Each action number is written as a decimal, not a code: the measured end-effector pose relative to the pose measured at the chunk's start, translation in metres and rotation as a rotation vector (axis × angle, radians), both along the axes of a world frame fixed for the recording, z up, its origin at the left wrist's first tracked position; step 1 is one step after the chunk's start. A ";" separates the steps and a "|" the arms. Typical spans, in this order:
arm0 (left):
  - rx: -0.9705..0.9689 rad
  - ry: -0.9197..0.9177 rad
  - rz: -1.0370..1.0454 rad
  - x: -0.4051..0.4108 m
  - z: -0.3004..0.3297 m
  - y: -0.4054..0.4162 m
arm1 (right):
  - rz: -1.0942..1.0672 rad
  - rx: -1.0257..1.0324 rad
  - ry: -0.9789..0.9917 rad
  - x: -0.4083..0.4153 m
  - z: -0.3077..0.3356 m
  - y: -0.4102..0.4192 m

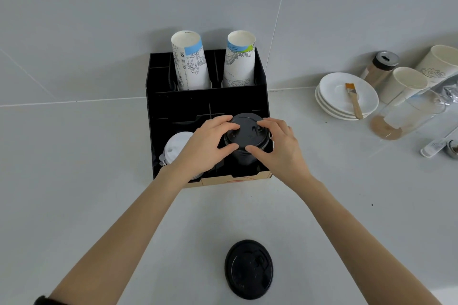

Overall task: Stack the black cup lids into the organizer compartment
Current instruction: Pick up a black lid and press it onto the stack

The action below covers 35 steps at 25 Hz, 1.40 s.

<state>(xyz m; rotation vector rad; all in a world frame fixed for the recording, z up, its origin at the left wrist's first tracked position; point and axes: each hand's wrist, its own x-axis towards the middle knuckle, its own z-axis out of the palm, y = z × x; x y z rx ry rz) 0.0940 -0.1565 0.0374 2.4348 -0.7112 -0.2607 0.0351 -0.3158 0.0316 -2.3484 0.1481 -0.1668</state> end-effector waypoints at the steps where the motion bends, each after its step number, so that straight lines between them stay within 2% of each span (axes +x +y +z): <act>1: 0.001 0.005 -0.005 0.001 -0.003 -0.001 | -0.009 -0.002 0.010 0.001 -0.003 0.001; 14: -0.064 0.038 0.004 0.005 -0.015 -0.004 | -0.040 -0.016 0.035 0.004 -0.015 0.004; 22: -0.037 0.017 0.017 -0.002 -0.012 -0.002 | -0.010 -0.033 0.060 -0.002 -0.008 0.001; 35: -0.098 0.035 0.037 -0.076 -0.016 0.036 | 0.041 -0.005 0.081 -0.076 -0.009 0.003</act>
